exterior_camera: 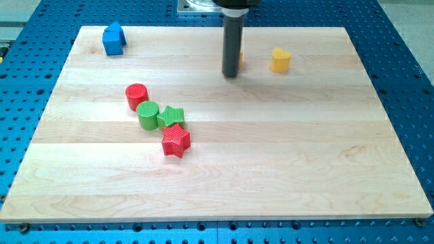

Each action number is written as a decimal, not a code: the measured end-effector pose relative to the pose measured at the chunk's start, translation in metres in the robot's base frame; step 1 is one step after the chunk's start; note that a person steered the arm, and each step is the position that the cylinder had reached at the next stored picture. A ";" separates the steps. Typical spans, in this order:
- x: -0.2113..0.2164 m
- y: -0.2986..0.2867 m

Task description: Push both the yellow blocks to the top right side of the board

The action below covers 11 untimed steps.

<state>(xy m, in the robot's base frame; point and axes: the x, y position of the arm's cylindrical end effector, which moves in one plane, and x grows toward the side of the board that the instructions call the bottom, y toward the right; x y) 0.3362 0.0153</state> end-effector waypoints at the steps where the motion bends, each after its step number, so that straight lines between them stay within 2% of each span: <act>1: -0.034 0.015; 2: -0.072 0.138; 4: -0.046 0.038; 5: -0.087 0.055; 6: -0.096 0.153; 7: -0.076 0.124; 8: -0.022 0.085; 9: -0.004 0.113; 11: -0.006 0.175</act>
<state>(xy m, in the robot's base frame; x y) 0.3300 0.1906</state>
